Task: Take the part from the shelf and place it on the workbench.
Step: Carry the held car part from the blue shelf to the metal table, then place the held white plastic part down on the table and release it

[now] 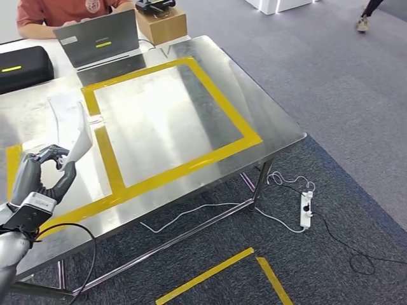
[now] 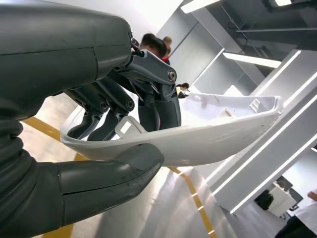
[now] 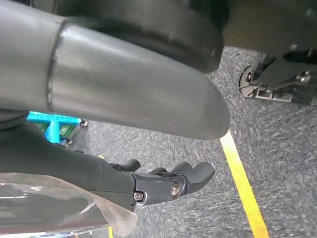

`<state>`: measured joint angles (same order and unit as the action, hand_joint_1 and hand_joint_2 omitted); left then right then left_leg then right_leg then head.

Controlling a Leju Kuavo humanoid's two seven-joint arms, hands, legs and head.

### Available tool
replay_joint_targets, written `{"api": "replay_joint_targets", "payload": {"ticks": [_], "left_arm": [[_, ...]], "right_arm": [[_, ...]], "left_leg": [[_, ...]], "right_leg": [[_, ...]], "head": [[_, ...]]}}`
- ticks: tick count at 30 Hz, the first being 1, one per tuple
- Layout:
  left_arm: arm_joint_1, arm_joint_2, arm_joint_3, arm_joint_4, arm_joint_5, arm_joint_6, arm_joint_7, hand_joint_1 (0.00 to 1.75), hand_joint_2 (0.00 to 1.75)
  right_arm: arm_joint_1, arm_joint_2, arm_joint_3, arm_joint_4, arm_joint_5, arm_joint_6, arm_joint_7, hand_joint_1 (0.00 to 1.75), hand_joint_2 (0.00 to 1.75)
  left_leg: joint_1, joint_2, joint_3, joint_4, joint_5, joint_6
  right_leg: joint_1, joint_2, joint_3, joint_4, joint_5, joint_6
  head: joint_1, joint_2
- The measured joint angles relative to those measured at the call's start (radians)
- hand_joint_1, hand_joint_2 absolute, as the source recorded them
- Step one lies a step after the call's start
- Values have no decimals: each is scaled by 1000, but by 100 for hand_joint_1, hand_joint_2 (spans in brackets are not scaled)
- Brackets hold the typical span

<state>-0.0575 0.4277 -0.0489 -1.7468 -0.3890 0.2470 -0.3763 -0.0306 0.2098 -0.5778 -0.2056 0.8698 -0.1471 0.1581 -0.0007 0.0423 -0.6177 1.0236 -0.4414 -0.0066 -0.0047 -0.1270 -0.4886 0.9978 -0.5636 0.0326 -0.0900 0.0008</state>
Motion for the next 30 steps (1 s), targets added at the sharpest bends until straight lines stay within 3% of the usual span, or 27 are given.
{"api": "replay_joint_targets", "payload": {"ticks": [2,4,5,6,7,9,10,11,13,15,17,19,21,22,24,26,27,28,30], "left_arm": [[-6,-1,-1,0,0,0,0,175,175],[-15,-5,-4,0,-1,0,0,175,175],[-18,-9,-8,1,-1,0,0,175,175],[-22,-12,-13,3,-2,-1,0,175,175],[-26,-15,-18,5,-4,-2,0,175,175],[-40,-23,-29,10,-7,-5,1,175,175],[-49,-26,-36,12,-9,-7,2,175,175],[-58,-30,-43,15,-10,-9,3,175,175],[-72,-36,-55,19,-11,-12,5,175,175],[-78,-39,-64,22,-13,-13,5,175,175],[-87,-40,-71,25,-13,-13,5,175,175],[-100,-43,-78,29,-14,-13,5,175,175],[-104,-47,-85,34,-14,-13,6,175,175],[-104,-48,-88,36,-15,-14,6,175,175],[-104,-48,-93,40,-15,-14,6,175,175],[-106,-48,-95,41,-16,-13,6,175,175],[-108,-47,-96,41,-16,-13,6,175,175],[-109,-47,-96,41,-16,-13,7,175,175],[-109,-46,-97,41,-16,-13,7,175,175]], "right_arm": [[-2,0,0,0,4,-4,-3,0,0],[0,0,1,0,9,-8,-8,0,0],[2,0,1,0,10,-10,-11,0,0],[4,0,1,0,11,-11,-12,0,0],[7,0,1,0,11,-14,-13,0,0],[10,-1,0,0,10,-18,-15,0,0],[11,-1,0,0,9,-19,-16,0,0],[12,-1,0,0,8,-20,-17,0,0],[12,-1,1,0,5,-20,-18,0,0],[13,-1,0,0,3,-22,-19,0,0],[14,-1,0,-1,0,-22,-20,0,0],[15,-1,0,-1,-1,-22,-21,0,0],[16,-1,0,-1,-1,-22,-21,0,0],[16,-1,0,-1,-1,-22,-20,0,0],[15,-1,0,-1,-1,-21,-20,0,0],[14,-1,0,-1,-1,-20,-20,0,0],[14,-1,0,-1,-1,-20,-20,0,0],[13,-1,0,-1,-1,-20,-20,0,0],[10,-1,0,-1,-1,-20,-20,0,0]], "left_leg": [[4,-24,3,-7,3,14],[6,-47,3,-9,3,24],[5,-60,3,-9,2,26],[5,-74,4,-8,1,27],[4,-90,4,-8,1,27],[5,-121,7,-7,0,25],[5,-135,6,-4,-2,22],[6,-148,4,-1,-3,18],[8,-173,-3,2,-2,6],[13,-186,-7,0,1,-7],[10,-138,-23,36,-20,-16],[9,-73,-74,147,-76,-23],[14,-56,-128,260,-118,-28],[16,-53,-135,275,-115,-30],[18,-40,-89,191,-61,-29],[12,3,-17,58,-15,-22],[7,17,2,19,-6,-17],[3,22,9,3,-8,-11],[1,-3,8,-1,-6,2]], "right_leg": [[-4,51,-21,49,-31,6],[-6,113,-94,182,-86,7],[-6,123,-137,252,-105,7],[-5,127,-172,296,-107,7],[-5,129,-189,303,-88,6],[-6,145,-169,205,-4,3],[-9,173,-146,136,33,1],[-12,198,-123,80,56,-1],[-14,226,-98,31,64,-6],[-13,202,-89,24,66,-16],[-14,173,-79,15,68,-28],[-12,140,-72,11,65,-37],[-9,108,-69,11,60,-40],[-8,92,-67,12,58,-40],[-7,64,-60,12,52,-36],[-4,40,-53,12,44,-27],[-1,29,-49,12,40,-22],[1,20,-46,11,37,-17],[0,4,-40,7,32,-6]], "head": [[2,0],[5,0],[6,0],[6,0],[6,0],[6,0],[6,0],[5,0],[4,0],[4,0],[0,0],[-4,0],[-4,0],[-4,0],[-4,0],[-4,0],[-3,0],[-2,0],[-1,0]]}}
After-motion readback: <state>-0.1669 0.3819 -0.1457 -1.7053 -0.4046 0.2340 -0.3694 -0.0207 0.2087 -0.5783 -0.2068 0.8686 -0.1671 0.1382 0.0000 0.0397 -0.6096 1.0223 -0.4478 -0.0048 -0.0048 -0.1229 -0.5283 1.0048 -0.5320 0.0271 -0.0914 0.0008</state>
